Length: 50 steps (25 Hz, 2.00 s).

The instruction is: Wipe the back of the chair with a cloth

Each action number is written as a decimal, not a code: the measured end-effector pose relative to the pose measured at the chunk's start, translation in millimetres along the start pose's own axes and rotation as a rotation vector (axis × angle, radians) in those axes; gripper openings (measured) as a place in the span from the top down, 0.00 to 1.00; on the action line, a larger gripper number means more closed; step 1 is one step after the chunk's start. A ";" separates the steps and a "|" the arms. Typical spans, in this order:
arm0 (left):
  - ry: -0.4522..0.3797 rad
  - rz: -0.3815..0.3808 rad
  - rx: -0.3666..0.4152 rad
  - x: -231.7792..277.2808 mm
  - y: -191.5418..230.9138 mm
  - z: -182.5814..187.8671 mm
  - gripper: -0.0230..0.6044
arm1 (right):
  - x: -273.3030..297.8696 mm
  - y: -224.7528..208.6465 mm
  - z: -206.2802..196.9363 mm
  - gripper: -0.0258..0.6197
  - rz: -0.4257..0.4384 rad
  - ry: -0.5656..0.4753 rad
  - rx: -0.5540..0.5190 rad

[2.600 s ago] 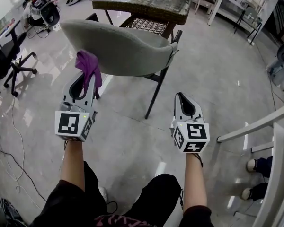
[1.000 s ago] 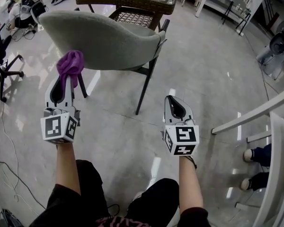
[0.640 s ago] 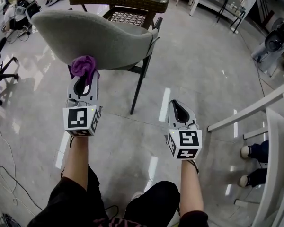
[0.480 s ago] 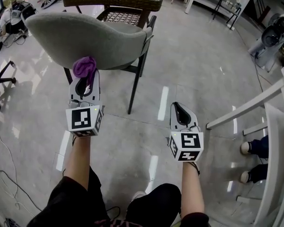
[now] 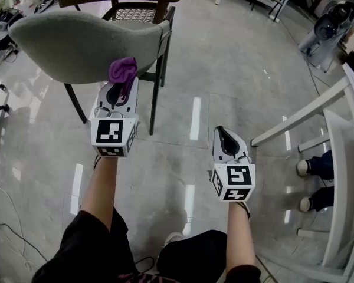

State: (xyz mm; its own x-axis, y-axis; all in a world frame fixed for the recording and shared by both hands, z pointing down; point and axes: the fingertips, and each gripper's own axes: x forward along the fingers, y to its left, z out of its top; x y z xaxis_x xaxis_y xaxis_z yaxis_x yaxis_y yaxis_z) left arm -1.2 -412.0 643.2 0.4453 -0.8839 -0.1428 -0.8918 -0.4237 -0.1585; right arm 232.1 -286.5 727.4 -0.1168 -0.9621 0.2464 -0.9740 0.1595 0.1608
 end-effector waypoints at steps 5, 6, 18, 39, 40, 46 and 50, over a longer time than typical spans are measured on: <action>0.076 -0.146 0.010 27.8 -33.9 -7.6 0.84 | -12.4 -7.9 -13.2 0.91 -0.031 0.020 0.008; 0.104 -0.189 0.014 33.4 -43.2 -9.5 0.84 | -15.0 -9.0 -14.4 0.91 -0.036 0.023 0.008; 0.078 -0.453 0.031 -3.9 -74.9 20.9 0.84 | -7.8 0.1 2.7 0.91 -0.027 -0.018 0.026; 0.037 -0.212 -0.011 -58.6 17.1 52.8 0.84 | 24.0 28.6 68.9 0.92 0.064 -0.081 0.132; 0.052 -0.211 -0.015 -58.9 18.1 54.2 0.84 | 23.0 27.5 73.7 0.92 0.068 -0.079 0.143; 0.064 -0.195 -0.020 -56.7 20.1 81.1 0.84 | 16.3 18.3 100.0 0.92 0.068 -0.070 0.164; 0.091 -0.187 -0.025 -58.3 26.0 103.7 0.84 | 4.2 16.5 122.3 0.92 0.076 -0.069 0.168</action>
State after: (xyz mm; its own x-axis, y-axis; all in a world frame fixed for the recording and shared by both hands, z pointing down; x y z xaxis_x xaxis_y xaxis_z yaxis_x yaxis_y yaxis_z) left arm -42.1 -351.0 546.1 0.5955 -0.8030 -0.0237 -0.7963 -0.5861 -0.1496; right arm 191.8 -314.9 614.2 -0.1990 -0.9624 0.1852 -0.9798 0.1988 -0.0195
